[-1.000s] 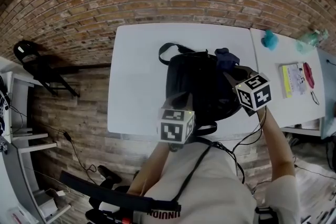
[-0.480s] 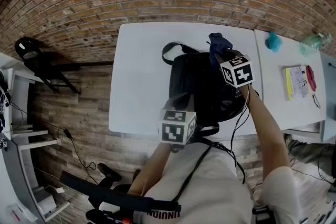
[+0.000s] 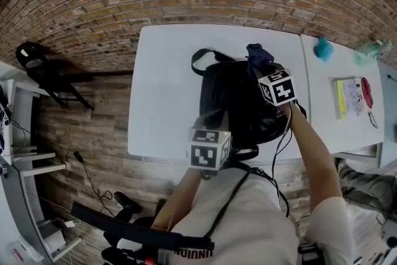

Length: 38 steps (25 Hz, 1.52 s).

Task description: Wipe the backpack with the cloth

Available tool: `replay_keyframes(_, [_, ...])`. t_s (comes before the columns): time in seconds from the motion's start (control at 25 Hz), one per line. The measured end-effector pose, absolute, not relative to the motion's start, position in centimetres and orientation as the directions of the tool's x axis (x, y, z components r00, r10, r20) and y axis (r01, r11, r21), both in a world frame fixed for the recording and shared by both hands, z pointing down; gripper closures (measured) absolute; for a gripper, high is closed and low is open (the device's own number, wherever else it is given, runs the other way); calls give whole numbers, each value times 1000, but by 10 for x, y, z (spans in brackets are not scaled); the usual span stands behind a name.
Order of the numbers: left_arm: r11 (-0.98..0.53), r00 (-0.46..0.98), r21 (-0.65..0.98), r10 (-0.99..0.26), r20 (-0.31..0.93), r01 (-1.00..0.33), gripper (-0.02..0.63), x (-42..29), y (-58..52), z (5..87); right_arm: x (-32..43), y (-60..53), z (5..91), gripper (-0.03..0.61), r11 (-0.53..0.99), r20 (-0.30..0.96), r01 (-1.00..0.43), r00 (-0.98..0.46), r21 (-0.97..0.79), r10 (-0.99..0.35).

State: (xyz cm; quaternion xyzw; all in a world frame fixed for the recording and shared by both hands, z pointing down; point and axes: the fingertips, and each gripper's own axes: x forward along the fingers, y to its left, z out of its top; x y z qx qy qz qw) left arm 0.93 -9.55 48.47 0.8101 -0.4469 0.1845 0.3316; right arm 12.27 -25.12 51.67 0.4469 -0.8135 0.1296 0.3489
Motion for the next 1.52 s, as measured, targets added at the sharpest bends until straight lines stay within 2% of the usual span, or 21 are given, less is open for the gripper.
replay_keyframes(1.52, [-379, 531, 372, -599, 599, -847, 609, 13, -87, 486, 116, -128, 521, 540, 653, 691, -757, -463, 18, -555])
